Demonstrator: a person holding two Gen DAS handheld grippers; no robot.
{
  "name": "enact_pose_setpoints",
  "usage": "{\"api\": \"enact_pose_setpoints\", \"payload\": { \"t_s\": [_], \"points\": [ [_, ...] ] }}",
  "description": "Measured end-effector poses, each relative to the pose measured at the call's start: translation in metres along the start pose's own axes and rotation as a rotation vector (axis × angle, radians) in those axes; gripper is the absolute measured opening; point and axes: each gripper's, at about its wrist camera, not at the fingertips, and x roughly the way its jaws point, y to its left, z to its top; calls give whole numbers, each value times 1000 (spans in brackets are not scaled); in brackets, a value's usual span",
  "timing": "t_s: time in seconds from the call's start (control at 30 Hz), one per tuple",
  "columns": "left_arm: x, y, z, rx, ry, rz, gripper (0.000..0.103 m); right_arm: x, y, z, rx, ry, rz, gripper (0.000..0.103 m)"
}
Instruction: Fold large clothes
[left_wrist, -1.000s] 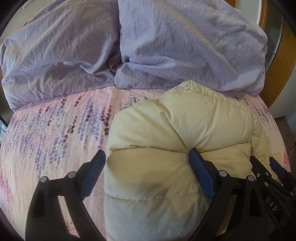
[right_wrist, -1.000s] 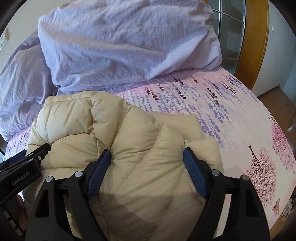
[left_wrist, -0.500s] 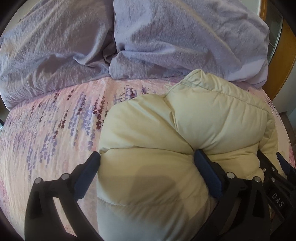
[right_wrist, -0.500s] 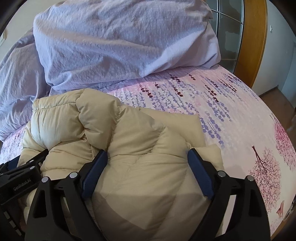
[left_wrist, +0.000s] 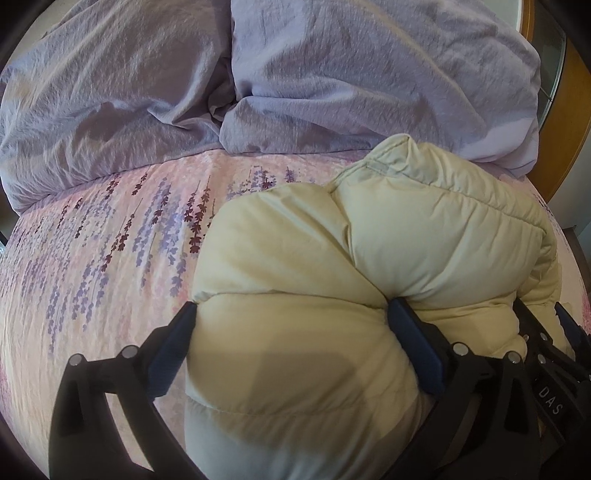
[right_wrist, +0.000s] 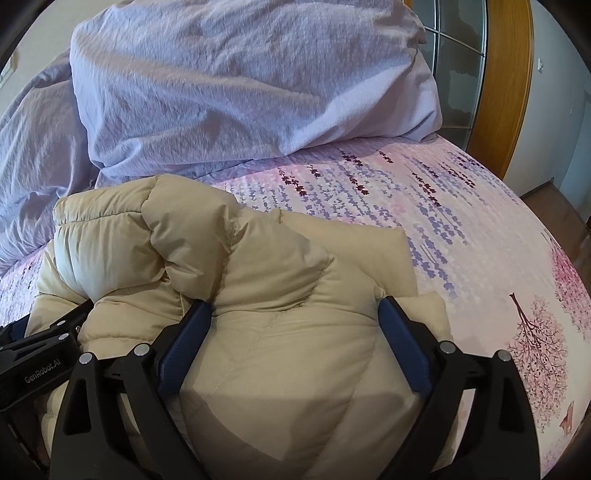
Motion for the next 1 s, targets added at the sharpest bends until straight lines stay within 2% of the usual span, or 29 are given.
{"api": "enact_pose_setpoints", "payload": {
  "t_s": [1.0],
  "points": [
    [12, 5, -1, -26, -5, -11, 101, 7, 5, 1, -6, -7, -13, 97]
  ]
}}
